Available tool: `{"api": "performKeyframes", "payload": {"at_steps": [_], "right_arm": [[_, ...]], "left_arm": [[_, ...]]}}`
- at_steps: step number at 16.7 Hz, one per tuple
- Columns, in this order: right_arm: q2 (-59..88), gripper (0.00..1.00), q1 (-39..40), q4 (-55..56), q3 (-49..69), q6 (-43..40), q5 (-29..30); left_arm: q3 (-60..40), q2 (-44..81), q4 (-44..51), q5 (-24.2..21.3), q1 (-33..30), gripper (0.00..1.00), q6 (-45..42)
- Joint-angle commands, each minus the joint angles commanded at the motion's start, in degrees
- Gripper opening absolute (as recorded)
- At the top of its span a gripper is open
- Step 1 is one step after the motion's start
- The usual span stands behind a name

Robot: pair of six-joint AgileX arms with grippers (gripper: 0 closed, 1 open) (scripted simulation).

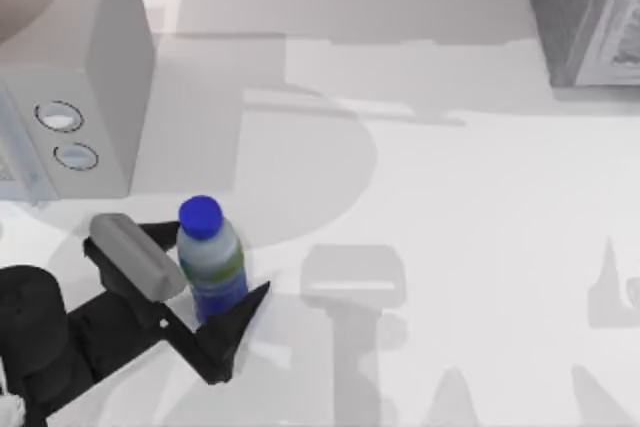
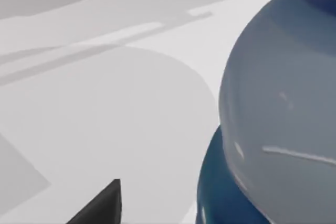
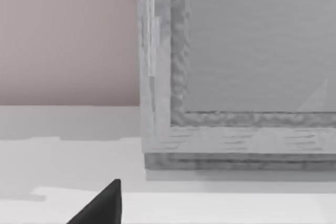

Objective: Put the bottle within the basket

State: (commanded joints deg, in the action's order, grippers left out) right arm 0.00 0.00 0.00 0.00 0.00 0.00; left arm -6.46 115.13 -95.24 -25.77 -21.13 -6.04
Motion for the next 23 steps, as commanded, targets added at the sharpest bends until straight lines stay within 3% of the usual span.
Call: {"api": "performKeyframes", "payload": {"at_steps": [6, 19, 23], "right_arm": [[0.0, 1.00, 0.0, 0.0, 0.0, 0.0, 0.0], [0.0, 1.00, 0.0, 0.0, 0.0, 0.0, 0.0], [0.0, 1.00, 0.0, 0.0, 0.0, 0.0, 0.0]], "left_arm": [[-2.2, 1.2, 0.8, 2.1, -2.2, 1.00, 0.6], [-2.2, 1.2, 0.8, 2.1, -2.2, 0.02, 0.6], [-2.2, 1.2, 0.8, 2.1, -2.2, 0.00, 0.6]]}}
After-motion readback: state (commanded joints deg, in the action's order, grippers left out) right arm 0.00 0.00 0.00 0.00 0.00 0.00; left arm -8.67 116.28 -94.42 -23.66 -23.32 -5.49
